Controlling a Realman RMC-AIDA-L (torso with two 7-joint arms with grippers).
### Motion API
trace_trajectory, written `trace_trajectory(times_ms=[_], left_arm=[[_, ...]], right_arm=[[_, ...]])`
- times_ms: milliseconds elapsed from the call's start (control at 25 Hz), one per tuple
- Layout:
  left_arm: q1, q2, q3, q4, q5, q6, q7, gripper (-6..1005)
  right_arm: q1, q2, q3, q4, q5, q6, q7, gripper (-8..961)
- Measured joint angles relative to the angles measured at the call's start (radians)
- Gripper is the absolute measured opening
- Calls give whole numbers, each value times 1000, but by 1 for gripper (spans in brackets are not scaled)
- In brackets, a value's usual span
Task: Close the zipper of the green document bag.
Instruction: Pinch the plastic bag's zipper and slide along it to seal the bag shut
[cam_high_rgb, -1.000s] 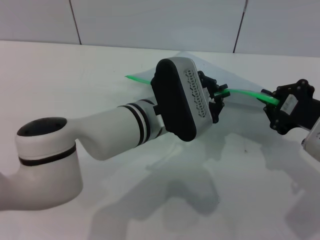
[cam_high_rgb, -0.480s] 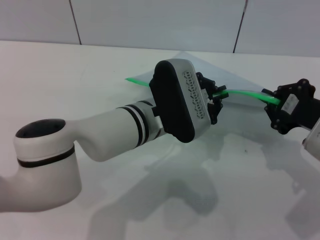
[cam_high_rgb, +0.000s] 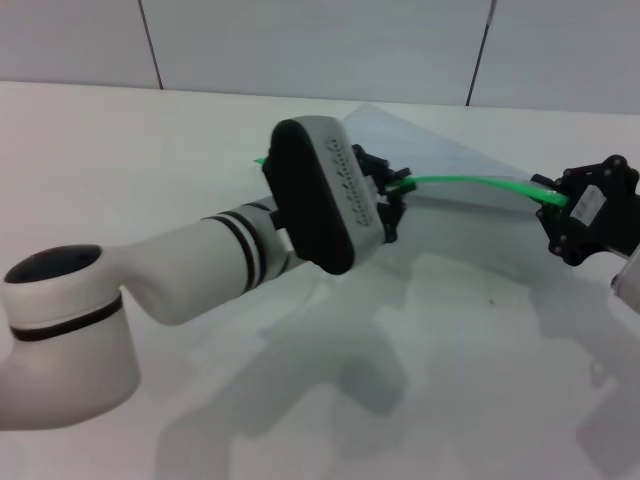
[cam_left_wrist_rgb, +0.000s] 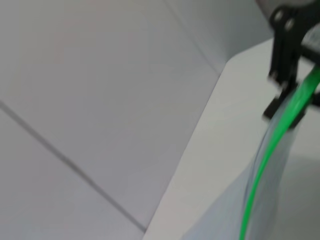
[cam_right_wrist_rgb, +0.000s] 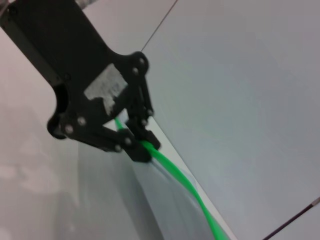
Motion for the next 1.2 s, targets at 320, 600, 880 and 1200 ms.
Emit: trace_trajectory(times_ms=[320, 600, 880, 1200], left_arm=[[79, 0, -109, 30, -1, 1, -1, 83], [115, 1, -153, 22, -1, 3, -1, 84], [115, -1, -155, 21, 0, 4, -1, 84], [115, -2, -155, 27, 0, 5, -2, 83]], right_arm=[[-29, 2, 41, -29, 10, 5, 4, 113], [-38, 0, 79, -28, 58, 15, -1, 117], [-36, 0, 87, -21, 61, 16, -2, 121], [-34, 0, 93, -12, 61, 17, -3, 126]])
